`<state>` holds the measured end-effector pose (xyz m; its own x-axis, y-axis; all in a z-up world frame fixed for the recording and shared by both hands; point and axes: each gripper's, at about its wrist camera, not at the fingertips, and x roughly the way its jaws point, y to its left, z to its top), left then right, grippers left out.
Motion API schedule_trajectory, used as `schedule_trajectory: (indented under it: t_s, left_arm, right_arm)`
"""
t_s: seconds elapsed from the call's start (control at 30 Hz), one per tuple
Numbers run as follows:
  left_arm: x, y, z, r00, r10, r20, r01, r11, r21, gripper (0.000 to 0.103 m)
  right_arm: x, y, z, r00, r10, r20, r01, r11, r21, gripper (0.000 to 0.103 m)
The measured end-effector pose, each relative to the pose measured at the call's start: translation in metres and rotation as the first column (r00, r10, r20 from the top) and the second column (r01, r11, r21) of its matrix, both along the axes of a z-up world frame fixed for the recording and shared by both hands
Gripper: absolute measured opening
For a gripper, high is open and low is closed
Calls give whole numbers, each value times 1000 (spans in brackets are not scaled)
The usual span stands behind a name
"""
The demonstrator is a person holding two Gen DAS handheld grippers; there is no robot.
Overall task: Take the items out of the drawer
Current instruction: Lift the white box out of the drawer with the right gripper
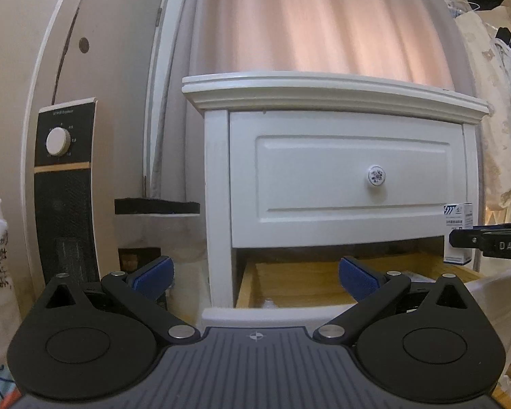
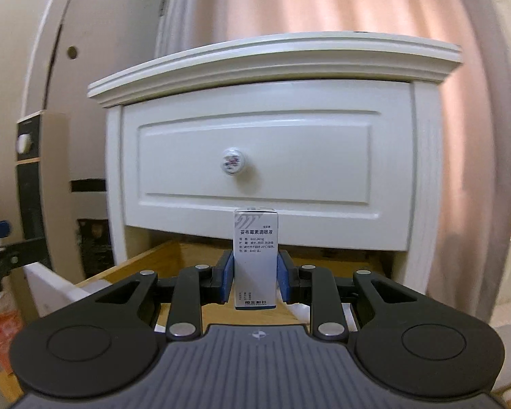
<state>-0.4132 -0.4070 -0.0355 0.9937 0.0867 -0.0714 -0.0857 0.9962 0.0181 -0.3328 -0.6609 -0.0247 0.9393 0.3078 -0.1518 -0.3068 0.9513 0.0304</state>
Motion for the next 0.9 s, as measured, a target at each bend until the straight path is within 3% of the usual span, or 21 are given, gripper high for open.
schedule_trajectory:
  t_s: [0.47,0.9]
  left_arm:
    - [-11,-6,-8,1000,14,-18,-14,1000,-16,103]
    - [-13,-4,-21,998,6,-61,-10,999,-52,103]
  right_arm:
    - [-3,8,-27,979,-192,70,189,981,47,27]
    - [-23,14,-30,969,-210,127,206,978,42,27]
